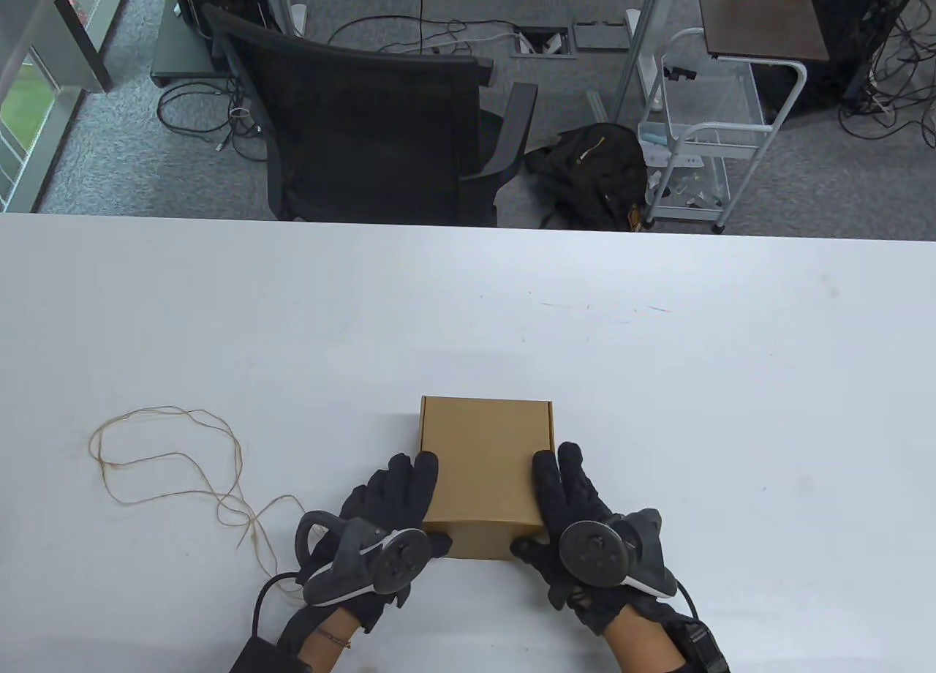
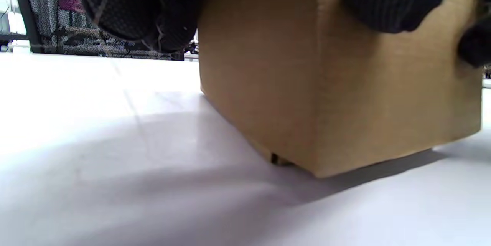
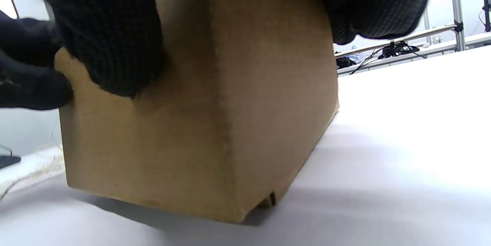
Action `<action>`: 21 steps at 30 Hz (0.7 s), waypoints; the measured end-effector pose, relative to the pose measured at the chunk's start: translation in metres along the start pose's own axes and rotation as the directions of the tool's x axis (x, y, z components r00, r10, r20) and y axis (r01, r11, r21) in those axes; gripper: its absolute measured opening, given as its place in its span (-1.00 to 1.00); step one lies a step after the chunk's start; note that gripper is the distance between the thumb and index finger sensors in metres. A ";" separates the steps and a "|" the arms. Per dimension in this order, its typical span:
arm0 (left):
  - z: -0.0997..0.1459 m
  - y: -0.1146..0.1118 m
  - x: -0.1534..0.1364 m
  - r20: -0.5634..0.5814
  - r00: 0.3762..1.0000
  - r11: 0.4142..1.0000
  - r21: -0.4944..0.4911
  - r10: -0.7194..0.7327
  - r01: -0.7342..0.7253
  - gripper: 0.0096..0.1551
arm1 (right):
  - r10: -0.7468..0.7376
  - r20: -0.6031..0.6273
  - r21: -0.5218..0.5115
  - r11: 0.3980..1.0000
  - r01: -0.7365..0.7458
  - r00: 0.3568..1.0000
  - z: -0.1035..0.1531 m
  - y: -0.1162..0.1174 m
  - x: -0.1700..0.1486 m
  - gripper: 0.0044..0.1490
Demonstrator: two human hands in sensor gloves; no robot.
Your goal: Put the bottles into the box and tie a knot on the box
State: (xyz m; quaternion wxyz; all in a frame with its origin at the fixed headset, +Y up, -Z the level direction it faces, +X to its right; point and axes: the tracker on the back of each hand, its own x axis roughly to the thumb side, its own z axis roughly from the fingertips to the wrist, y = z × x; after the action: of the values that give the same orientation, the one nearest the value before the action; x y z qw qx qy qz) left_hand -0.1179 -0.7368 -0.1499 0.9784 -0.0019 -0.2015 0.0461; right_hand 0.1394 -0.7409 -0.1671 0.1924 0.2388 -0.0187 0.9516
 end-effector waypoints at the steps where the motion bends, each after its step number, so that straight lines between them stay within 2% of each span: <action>1: 0.000 0.001 -0.002 -0.008 1.000 1.000 -0.002 0.005 -0.005 0.32 | 0.000 -0.027 0.016 1.000 0.000 1.000 0.000 -0.001 -0.002 0.44; 3: 0.000 0.000 -0.003 -0.014 1.000 1.000 -0.004 0.008 -0.008 0.31 | 0.029 -0.070 0.039 0.999 -0.026 0.997 0.001 -0.001 -0.004 0.40; 8: -0.001 0.001 -0.004 -0.061 0.998 0.999 -0.038 -0.023 0.021 0.28 | 0.033 -0.066 0.019 0.999 -0.032 0.997 0.001 -0.002 -0.005 0.35; 9: -0.001 0.001 -0.004 -0.060 0.998 0.999 -0.043 0.019 -0.022 0.28 | 0.031 -0.083 0.007 1.000 -0.030 0.996 0.001 -0.002 -0.005 0.35; 12: -0.001 -0.001 -0.006 -0.046 0.996 0.996 -0.043 0.075 -0.077 0.30 | -0.079 -0.094 0.002 0.997 0.079 0.992 0.001 -0.003 -0.010 0.32; 15: 0.000 -0.002 -0.009 -0.048 0.989 0.986 -0.081 0.139 -0.143 0.33 | -0.200 -0.109 0.042 0.978 0.205 0.974 0.002 -0.001 -0.014 0.34; 16: 0.000 -0.003 -0.011 -0.048 0.986 0.982 -0.095 0.159 -0.163 0.33 | -0.187 -0.109 0.045 0.980 0.193 0.976 0.002 -0.002 -0.014 0.34; 18: 0.000 -0.003 -0.011 -0.036 0.986 0.979 -0.116 0.166 -0.169 0.34 | -0.142 -0.085 0.115 0.982 0.152 0.986 0.000 -0.001 -0.010 0.37; 21: 0.001 -0.004 -0.015 -0.032 0.960 0.943 -0.180 0.279 -0.280 0.36 | -0.212 -0.096 0.166 0.960 0.225 0.973 0.000 0.001 -0.010 0.39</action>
State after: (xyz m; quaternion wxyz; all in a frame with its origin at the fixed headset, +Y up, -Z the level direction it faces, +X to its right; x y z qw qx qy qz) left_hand -0.1316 -0.7425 -0.1551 0.9582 -0.1206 -0.1995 0.1656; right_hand 0.1474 -0.7459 -0.1713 0.2751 0.2187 0.0994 0.9309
